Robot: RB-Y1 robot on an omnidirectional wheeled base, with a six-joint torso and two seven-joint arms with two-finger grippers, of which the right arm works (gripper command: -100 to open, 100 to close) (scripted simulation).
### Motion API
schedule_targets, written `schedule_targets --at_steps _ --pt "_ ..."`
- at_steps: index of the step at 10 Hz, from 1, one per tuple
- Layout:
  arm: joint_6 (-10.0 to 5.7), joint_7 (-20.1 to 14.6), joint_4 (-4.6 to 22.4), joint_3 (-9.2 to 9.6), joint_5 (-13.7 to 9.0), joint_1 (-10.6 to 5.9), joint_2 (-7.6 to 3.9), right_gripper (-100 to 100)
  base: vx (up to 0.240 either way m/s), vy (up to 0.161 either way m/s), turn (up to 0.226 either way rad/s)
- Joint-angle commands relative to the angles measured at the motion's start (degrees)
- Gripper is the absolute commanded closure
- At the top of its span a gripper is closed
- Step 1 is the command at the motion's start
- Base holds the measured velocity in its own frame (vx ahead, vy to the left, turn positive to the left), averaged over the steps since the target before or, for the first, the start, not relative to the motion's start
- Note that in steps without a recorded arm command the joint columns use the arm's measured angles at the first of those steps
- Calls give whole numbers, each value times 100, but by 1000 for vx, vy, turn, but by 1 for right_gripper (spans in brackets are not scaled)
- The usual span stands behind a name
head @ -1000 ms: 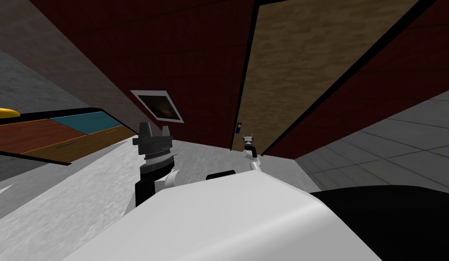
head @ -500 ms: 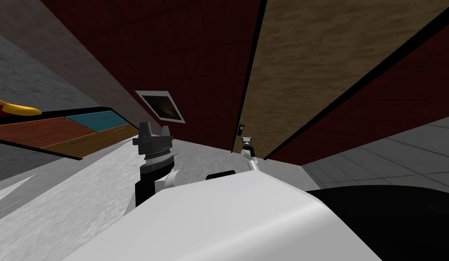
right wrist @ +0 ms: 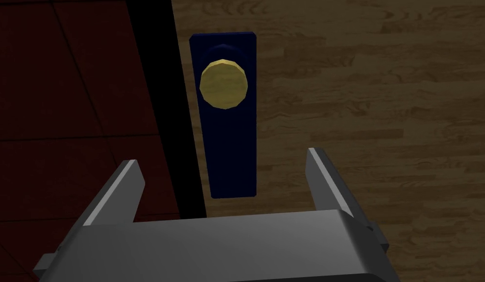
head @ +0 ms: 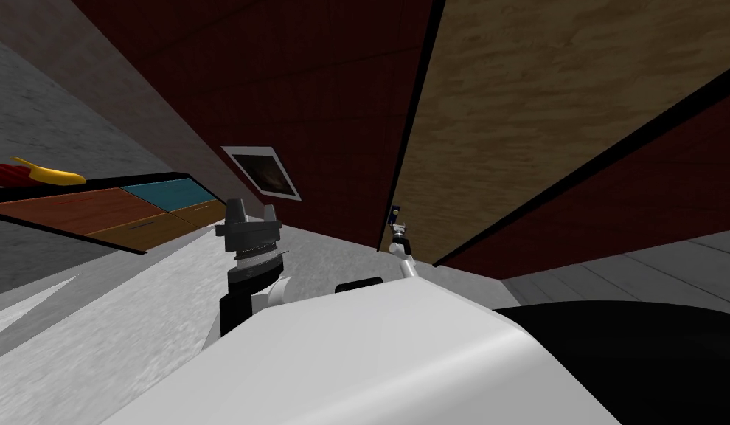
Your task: Pull the door open
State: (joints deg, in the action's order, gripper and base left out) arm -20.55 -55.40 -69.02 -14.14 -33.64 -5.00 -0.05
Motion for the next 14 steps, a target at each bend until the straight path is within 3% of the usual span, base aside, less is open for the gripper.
schedule_targets --at_steps 1,2,8,9,10,11,14 --pt "-4 -103 41 -36 -47 35 -187 -100 82 4 81" --pt "-5 -136 53 -48 -61 47 -240 -100 138 -11 79" --pt "-23 -647 254 -228 -293 222 -931 -100 187 -21 107" --pt "-25 -697 273 -246 -315 239 -992 -100 175 -51 78" --pt "17 -613 214 -260 -300 216 -921 -100 72 -26 15" --pt "17 -613 214 -260 -300 216 -921 100 -8 3 -15" --pt "17 -613 214 -260 -300 216 -921 100 -22 5 2"
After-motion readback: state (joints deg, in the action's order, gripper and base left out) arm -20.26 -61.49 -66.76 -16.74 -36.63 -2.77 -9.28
